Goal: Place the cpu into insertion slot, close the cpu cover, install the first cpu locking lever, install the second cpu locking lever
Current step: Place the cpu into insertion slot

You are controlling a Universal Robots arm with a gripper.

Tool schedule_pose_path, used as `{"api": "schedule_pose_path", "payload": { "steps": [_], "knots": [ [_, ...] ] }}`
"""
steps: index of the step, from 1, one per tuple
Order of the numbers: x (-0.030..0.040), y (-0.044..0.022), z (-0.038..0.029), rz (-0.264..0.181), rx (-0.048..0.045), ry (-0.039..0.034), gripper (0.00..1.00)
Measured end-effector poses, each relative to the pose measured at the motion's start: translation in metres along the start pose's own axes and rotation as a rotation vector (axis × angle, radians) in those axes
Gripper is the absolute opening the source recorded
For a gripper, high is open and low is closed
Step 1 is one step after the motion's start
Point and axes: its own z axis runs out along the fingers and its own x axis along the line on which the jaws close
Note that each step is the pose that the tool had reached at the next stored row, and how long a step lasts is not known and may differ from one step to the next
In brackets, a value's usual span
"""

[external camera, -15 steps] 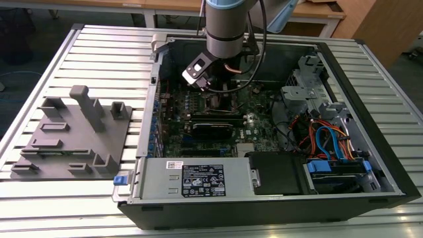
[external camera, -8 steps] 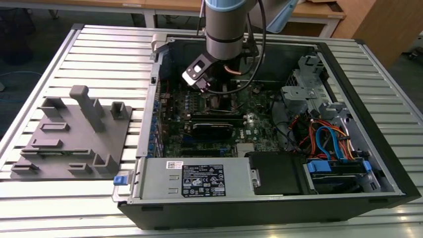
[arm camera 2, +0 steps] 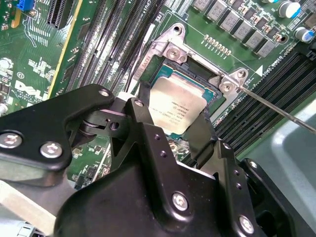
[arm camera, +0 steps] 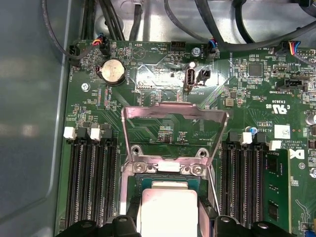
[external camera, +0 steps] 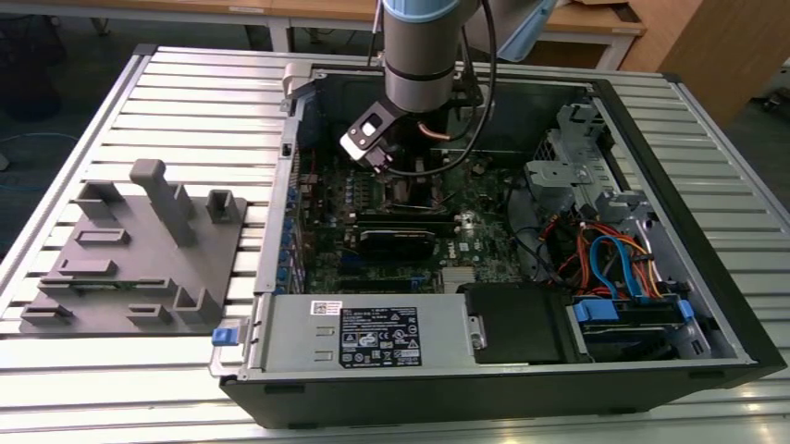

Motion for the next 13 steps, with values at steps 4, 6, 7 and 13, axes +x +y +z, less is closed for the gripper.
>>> {"api": "schedule_pose_path", "payload": {
  "steps": [4, 6, 7, 13],
  "knots": [
    [0.0000, 0.0000, 0.0001, 0.000, 0.0000, 0.0000, 0.54],
    [0.0000, 0.0000, 0.0001, 0.000, 0.0000, 0.0000, 0.54],
    [0.0000, 0.0000, 0.0001, 0.000, 0.0000, 0.0000, 0.54],
    [0.0001, 0.0001, 0.0005, 0.000, -0.0004, 0.0007, 0.61]
  ]
}}
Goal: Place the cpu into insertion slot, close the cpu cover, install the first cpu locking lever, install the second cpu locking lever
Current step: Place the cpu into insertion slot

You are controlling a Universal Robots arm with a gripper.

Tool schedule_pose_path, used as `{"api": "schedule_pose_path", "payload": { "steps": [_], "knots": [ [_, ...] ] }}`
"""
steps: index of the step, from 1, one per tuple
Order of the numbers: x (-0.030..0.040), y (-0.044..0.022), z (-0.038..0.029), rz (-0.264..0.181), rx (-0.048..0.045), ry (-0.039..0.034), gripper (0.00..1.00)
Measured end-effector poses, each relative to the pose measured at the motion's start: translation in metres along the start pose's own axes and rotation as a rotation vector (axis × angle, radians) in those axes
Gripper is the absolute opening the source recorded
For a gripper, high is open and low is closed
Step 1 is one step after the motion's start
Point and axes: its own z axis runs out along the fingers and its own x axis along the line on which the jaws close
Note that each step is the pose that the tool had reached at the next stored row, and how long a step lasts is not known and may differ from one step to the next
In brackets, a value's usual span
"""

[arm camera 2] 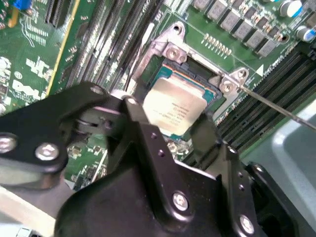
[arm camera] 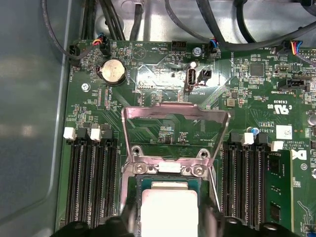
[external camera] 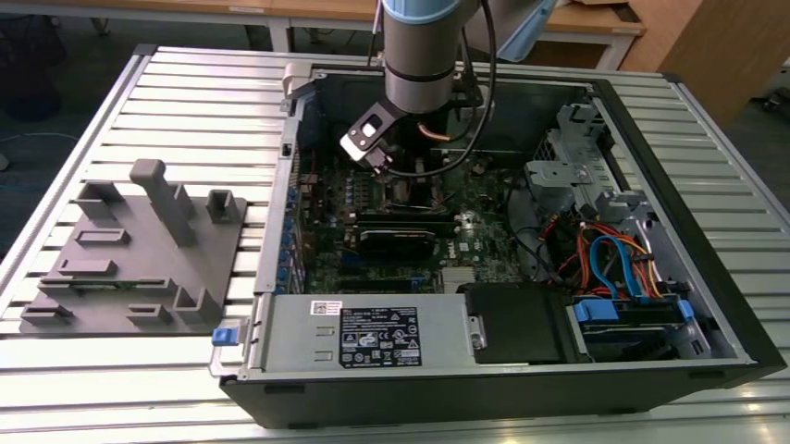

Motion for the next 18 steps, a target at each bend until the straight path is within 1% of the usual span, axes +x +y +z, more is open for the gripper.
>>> {"api": "schedule_pose_path", "payload": {
  "steps": [1, 2, 7, 9, 14, 18],
  "knots": [
    [-0.0001, -0.0001, -0.0002, 0.000, 0.0004, -0.0006, 0.61],
    [-0.0001, -0.0001, -0.0002, 0.000, 0.0004, -0.0006, 0.67],
    [-0.0001, 0.0000, -0.0009, 0.000, 0.0004, -0.0007, 0.67],
    [-0.0001, 0.0001, -0.0026, 0.000, 0.0003, -0.0007, 0.67],
    [0.0001, 0.0007, -0.0096, 0.000, 0.0004, -0.0007, 0.67],
    [0.0001, 0.0007, -0.0099, 0.000, 0.0002, -0.0004, 0.67]
  ]
}}
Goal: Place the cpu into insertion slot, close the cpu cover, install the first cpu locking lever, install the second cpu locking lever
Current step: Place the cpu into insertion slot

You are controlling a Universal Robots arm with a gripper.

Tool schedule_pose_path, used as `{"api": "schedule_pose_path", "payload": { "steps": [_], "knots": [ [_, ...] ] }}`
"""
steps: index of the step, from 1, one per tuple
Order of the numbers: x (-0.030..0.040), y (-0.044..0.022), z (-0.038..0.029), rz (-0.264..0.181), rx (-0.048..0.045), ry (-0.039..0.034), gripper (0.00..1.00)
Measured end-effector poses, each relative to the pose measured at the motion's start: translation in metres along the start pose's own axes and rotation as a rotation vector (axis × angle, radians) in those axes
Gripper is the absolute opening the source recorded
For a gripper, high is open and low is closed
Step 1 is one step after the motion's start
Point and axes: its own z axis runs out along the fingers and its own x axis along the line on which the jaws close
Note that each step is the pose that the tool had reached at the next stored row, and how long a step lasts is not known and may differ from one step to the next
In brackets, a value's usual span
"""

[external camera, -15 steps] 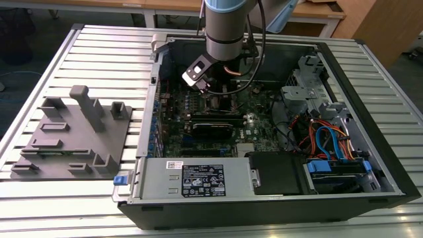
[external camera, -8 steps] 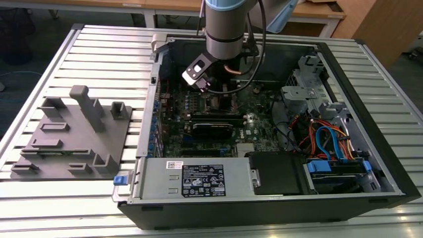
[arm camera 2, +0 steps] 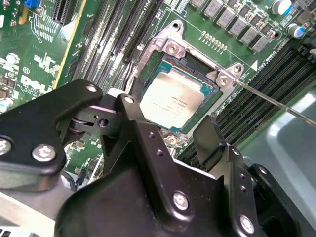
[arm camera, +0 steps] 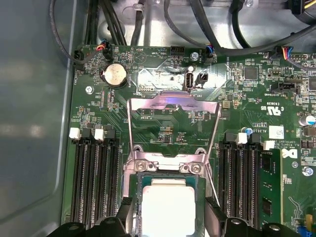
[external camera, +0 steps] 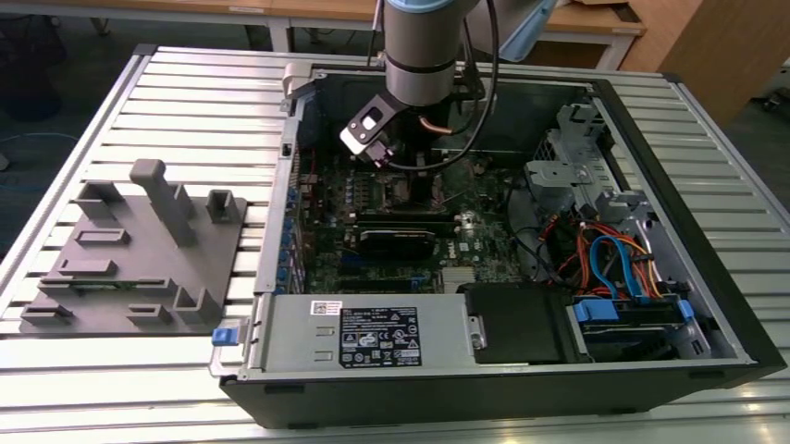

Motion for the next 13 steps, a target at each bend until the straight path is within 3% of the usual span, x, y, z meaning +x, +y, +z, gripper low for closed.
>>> {"api": "schedule_pose_path", "payload": {
  "steps": [6, 13],
  "knots": [
    [0.0000, -0.0005, -0.0002, 0.000, 0.0002, -0.0003, 0.67],
    [0.0002, -0.0074, -0.0003, 0.000, 0.0001, 0.0001, 0.67]
  ]
}}
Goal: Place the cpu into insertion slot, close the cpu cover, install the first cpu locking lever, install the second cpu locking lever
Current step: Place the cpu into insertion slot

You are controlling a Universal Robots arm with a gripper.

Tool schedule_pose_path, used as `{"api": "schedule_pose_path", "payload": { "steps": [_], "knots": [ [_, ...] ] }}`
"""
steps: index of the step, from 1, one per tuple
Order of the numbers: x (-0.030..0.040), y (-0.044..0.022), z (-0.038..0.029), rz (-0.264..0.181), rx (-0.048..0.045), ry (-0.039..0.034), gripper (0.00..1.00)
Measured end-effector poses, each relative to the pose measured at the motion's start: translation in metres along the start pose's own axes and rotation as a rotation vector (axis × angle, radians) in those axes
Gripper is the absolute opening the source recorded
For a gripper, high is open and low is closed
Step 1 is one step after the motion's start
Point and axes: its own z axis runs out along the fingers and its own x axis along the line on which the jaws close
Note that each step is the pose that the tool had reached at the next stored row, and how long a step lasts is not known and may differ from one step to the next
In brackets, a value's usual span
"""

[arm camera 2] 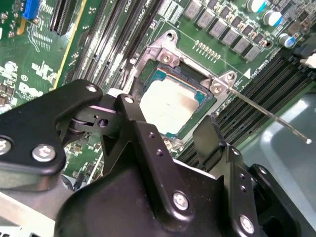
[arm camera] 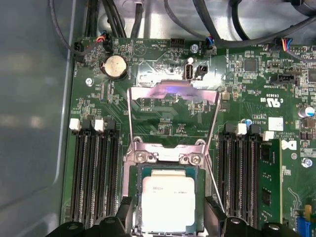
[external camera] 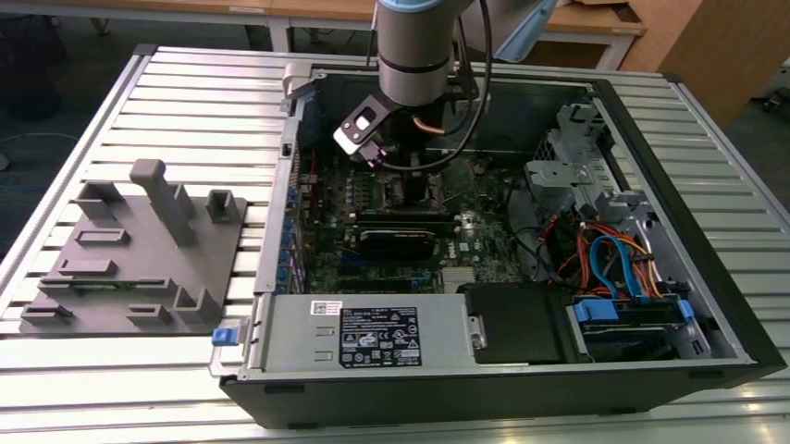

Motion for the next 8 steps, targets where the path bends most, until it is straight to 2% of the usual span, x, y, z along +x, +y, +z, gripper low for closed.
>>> {"api": "schedule_pose_path", "payload": {
  "steps": [5, 8],
  "knots": [
    [-0.0001, -0.0003, 0.0016, 0.000, 0.0001, 0.0025, 0.67],
    [-0.0001, -0.0008, 0.0026, 0.001, -0.0001, 0.0107, 0.67]
  ]
}}
